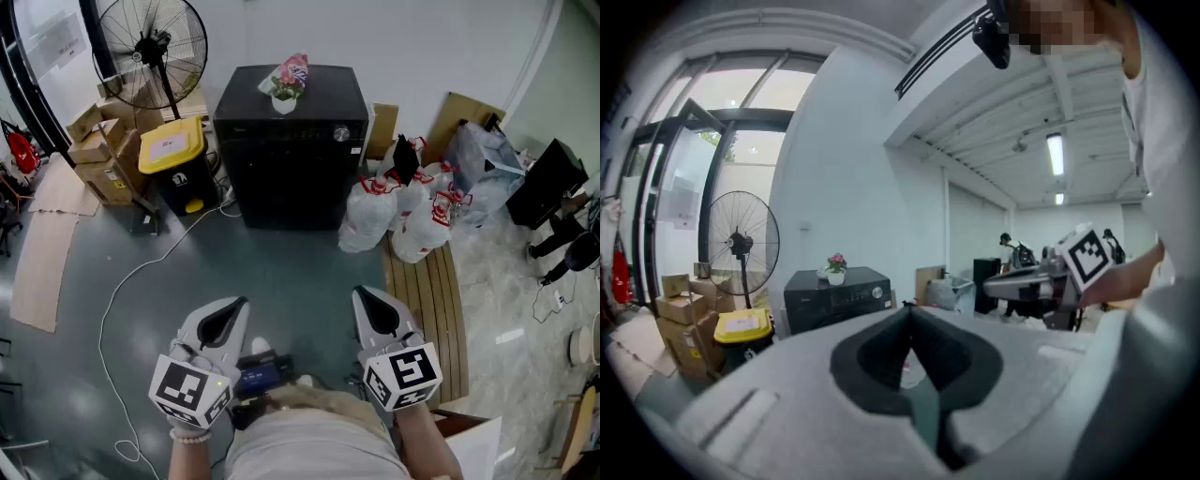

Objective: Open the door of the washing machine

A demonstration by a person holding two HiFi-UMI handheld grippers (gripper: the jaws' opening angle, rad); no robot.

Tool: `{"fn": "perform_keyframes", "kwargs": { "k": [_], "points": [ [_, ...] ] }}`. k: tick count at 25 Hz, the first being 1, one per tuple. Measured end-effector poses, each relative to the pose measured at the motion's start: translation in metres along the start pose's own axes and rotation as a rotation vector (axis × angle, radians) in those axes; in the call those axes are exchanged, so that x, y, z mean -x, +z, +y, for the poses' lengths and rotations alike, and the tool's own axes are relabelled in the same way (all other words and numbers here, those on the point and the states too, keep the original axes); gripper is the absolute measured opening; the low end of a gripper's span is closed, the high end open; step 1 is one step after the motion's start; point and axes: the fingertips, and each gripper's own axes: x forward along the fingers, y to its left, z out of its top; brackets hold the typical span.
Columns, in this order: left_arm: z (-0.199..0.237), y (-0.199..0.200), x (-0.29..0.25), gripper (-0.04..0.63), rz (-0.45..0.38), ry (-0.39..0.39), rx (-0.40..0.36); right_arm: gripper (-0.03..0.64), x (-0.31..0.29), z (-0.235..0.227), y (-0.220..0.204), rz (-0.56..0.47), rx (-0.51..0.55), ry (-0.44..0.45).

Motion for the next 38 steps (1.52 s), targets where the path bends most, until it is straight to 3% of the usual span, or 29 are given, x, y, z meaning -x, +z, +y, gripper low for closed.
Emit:
{"fn": "perform_keyframes", "kwargs": {
  "k": [18,21,24,38],
  "points": [
    [-0.002,0.003,0.000,-0.005,-0.016,0.015,0.013,0.006,-0.004,0.009,0.001,-0.008,-0.018,0.052],
    [-0.005,0.003,-0.001,0.054,-0.017,0.012,0.012,0.018,-0.003,0.008,0.000,-0.023,-0.018,0.056],
    [-0.007,0.000,0.000,0.095,-0.010,0.021,0.014,0.095,-0.002,0.009,-0.001,-0.024,-0.020,0.065],
    [0.006,0.005,-0.010,0.097,-0.019,0.048,0.025,0.104,-0.014,0.000,-0.005,-0.010,-0.030,0.081]
  ]
}}
